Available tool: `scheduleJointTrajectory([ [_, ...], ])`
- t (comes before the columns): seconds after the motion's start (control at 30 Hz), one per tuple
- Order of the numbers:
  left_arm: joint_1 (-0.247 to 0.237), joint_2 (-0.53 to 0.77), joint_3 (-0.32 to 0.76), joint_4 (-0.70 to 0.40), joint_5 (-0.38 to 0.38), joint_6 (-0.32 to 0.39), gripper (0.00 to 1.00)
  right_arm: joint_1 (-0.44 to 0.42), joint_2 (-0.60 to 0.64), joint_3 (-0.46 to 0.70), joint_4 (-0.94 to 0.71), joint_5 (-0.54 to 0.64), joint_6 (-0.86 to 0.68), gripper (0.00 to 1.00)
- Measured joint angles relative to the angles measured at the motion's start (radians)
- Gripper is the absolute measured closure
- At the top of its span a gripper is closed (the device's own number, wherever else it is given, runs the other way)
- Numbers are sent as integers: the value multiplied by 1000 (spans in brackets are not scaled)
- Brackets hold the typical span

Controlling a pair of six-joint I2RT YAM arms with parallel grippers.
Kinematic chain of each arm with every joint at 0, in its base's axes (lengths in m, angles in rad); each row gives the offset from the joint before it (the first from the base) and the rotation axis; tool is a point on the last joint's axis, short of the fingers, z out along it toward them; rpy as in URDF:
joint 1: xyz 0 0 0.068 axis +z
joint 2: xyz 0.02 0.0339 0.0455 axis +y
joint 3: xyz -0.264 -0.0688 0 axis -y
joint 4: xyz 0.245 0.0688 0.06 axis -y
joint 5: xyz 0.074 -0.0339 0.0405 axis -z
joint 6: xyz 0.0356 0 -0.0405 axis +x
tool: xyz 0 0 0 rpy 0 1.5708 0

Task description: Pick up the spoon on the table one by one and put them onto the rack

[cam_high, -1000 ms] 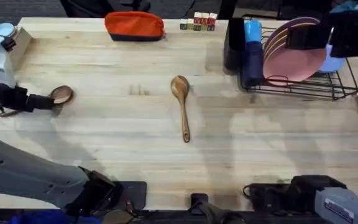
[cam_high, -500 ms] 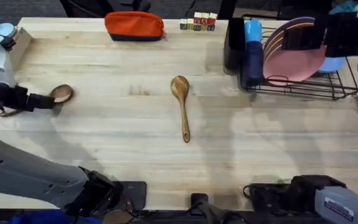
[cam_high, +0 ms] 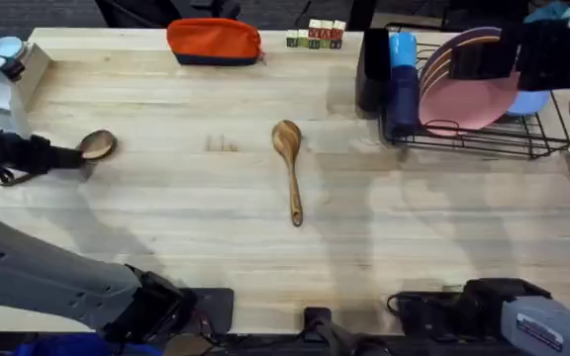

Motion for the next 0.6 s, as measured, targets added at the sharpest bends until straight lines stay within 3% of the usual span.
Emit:
scheduleJointTrajectory([
  [0.17,-6,4,-3,0,13,-1,700,0,0,0,0,0,0,9],
  [0.2,-6,4,-3,1,16,0,741,0,0,0,0,0,0,9],
  [0.23,-8,4,-3,13,20,0,852,0,0,0,0,0,0,9],
  [0.33,-8,5,-3,17,22,-1,937,0,0,0,0,0,0,9],
  [0.6,-10,5,-3,18,23,0,947,0,0,0,1,0,0,9],
])
